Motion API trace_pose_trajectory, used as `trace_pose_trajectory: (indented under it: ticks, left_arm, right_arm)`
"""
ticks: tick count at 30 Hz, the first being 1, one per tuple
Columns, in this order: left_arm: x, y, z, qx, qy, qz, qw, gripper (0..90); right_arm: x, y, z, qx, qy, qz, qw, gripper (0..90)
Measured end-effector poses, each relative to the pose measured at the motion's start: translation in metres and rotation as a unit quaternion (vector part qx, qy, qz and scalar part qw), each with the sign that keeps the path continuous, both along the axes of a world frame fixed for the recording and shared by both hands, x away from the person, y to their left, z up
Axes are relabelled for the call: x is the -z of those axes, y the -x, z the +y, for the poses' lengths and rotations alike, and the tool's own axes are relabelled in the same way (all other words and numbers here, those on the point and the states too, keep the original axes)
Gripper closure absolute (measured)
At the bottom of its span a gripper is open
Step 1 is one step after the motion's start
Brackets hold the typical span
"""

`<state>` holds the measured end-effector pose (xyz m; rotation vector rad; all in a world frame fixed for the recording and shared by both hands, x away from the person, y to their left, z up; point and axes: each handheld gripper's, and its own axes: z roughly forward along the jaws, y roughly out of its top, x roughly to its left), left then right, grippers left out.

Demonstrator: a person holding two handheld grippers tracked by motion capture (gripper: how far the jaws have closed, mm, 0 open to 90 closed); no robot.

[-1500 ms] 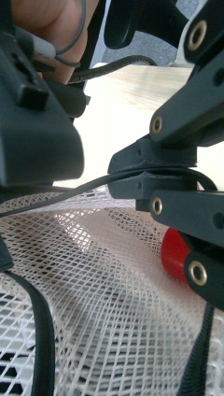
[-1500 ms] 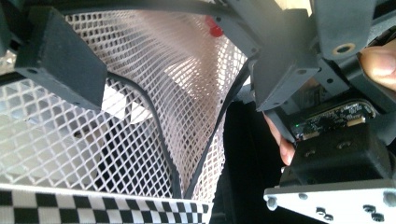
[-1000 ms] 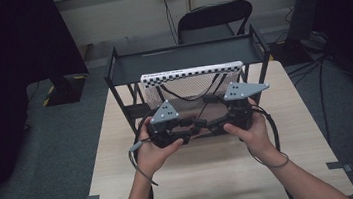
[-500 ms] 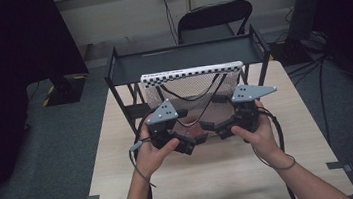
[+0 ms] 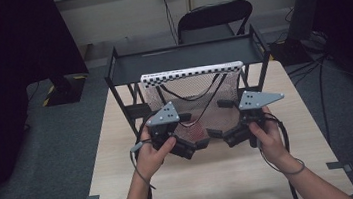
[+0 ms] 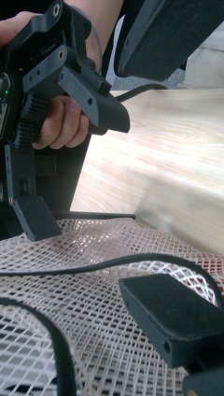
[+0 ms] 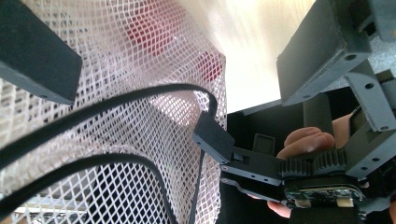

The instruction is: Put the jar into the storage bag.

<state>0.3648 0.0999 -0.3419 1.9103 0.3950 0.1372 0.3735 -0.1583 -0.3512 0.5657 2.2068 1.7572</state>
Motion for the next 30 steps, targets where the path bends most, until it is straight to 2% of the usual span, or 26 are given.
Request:
trace_pose_trajectory:
  ticks: [3,5,10,13,16,17,19,20,22,23,24,25,26,30]
  left_arm:
    - [0.005,0.002,-0.001,0.007,0.005,-0.002,1.0000,0.5]
    - [0.013,0.005,-0.001,0.014,0.002,0.000,0.9999,0.5]
    - [0.041,0.009,0.005,0.022,0.002,0.010,0.9997,1.0]
    - [0.060,0.014,0.008,0.031,-0.014,0.014,0.9993,1.3]
    - [0.083,0.018,0.010,0.037,-0.051,0.026,0.9977,1.4]
    - [0.092,0.020,0.010,0.044,-0.069,0.034,0.9961,1.4]
    - [0.112,0.022,0.010,0.044,-0.095,0.056,0.9929,1.9]
    - [0.121,0.022,0.009,0.047,-0.112,0.066,0.9904,2.7]
    - [0.134,0.022,0.007,0.049,-0.146,0.070,0.9856,4.3]
    - [0.137,0.021,0.005,0.049,-0.154,0.071,0.9843,4.6]
    - [0.137,0.020,0.004,0.052,-0.151,0.074,0.9844,4.5]
    - [0.137,0.019,0.003,0.047,-0.145,0.077,0.9853,3.8]
    - [0.138,0.018,0.002,0.044,-0.147,0.080,0.9850,2.3]
    - [0.144,0.019,0.002,0.041,-0.170,0.084,0.9811,2.8]
  right_arm:
    - [0.007,0.003,-0.005,-0.005,0.005,0.009,0.9999,0.0]
    - [0.014,0.004,-0.008,-0.003,0.015,0.014,0.9998,0.0]
    - [0.039,0.007,-0.018,-0.008,0.044,0.036,0.9984,0.0]
    - [0.060,0.011,-0.024,-0.011,0.072,0.055,0.9958,0.0]
    - [0.087,0.015,-0.028,-0.011,0.110,0.079,0.9907,0.0]
    - [0.097,0.016,-0.028,-0.008,0.124,0.093,0.9879,0.2]
    - [0.120,0.018,-0.029,-0.002,0.153,0.119,0.9811,1.2]
    - [0.131,0.019,-0.029,0.001,0.175,0.127,0.9763,1.5]
    - [0.149,0.020,-0.028,0.020,0.206,0.137,0.9688,3.0]
    - [0.154,0.021,-0.027,0.024,0.216,0.139,0.9663,3.3]
    - [0.158,0.021,-0.027,0.028,0.227,0.139,0.9634,2.4]
    - [0.162,0.023,-0.026,0.037,0.231,0.132,0.9632,1.0]
    - [0.162,0.024,-0.025,0.039,0.235,0.126,0.9631,1.0]
    - [0.163,0.026,-0.022,0.042,0.251,0.114,0.9604,0.0]
